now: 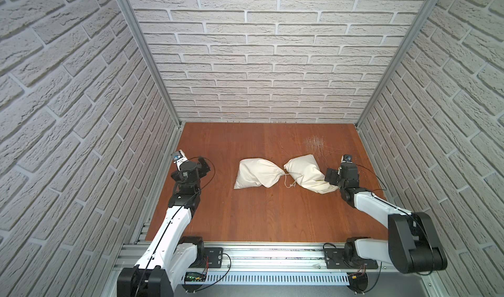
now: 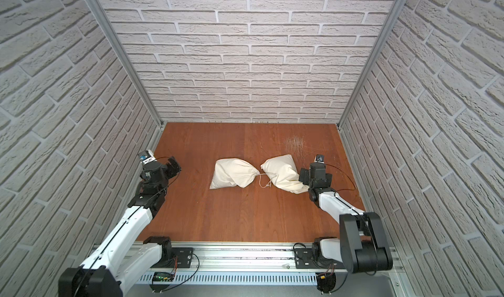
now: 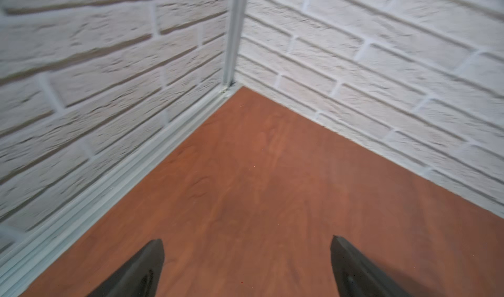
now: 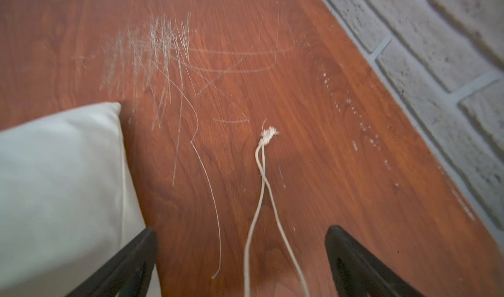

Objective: Close the soil bag
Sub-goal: Reset both arms

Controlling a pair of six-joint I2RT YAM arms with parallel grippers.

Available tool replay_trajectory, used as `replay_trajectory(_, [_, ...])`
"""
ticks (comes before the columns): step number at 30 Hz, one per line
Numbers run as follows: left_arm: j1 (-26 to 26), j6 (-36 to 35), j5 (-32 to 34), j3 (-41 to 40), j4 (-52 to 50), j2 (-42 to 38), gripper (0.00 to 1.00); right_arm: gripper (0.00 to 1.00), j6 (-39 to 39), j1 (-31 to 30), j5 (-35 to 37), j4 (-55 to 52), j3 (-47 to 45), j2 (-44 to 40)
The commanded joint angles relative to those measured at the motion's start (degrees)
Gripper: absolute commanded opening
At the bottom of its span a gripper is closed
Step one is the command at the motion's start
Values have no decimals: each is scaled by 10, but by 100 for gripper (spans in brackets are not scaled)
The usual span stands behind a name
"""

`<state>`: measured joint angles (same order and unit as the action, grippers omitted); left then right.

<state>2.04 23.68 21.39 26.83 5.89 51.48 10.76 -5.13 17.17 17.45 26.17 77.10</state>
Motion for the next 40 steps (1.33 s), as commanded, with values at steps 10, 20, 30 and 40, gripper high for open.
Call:
replay_trajectory(10, [20,-183,-149,-103,395,224,98,99,-110,-9,-79,393,-74,104])
replay_trajectory(20, [19,-212,-183,-50,457,372,99,99,-90,21,-129,292,-20,111])
replay_trajectory(30, [33,-195,-185,-41,433,372,98,99,-82,31,-143,281,-13,113])
replay_trajectory(40, [32,-198,-183,-40,430,372,98,99,-82,31,-143,282,-13,112])
